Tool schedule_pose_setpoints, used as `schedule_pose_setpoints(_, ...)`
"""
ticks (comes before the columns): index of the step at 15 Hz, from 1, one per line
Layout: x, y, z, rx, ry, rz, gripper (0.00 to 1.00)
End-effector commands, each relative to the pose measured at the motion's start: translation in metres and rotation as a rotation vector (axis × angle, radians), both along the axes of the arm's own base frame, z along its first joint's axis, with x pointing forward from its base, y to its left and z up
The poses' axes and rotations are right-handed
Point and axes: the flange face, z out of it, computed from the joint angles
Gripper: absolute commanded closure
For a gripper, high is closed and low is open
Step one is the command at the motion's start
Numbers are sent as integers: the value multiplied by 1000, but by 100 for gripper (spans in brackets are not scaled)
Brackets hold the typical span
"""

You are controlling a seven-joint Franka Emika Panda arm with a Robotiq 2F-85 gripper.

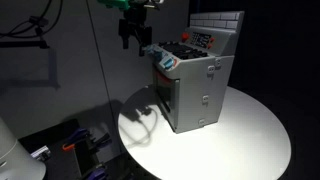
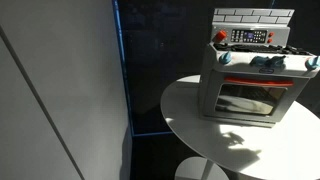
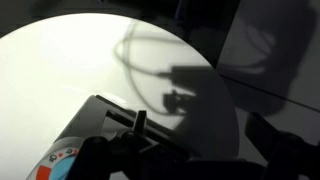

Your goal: Press the top orange button on the right side of the stove

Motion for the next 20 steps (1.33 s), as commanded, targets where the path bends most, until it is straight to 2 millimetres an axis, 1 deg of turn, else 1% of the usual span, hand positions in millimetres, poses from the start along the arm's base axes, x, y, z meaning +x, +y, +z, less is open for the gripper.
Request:
schedule_pose_setpoints(1, 0, 0, 1, 0, -1, 0, 0)
schedule_pose_setpoints(5, 0, 0, 1, 0, -1, 0, 0)
schedule_pose_setpoints(12, 17, -9, 18, -20, -42, -32, 0)
schedule_pose_setpoints(16, 35, -17, 30, -47, -79, -63, 0)
schedule_pose_setpoints(20, 63, -29, 38, -127, -131, -111, 0)
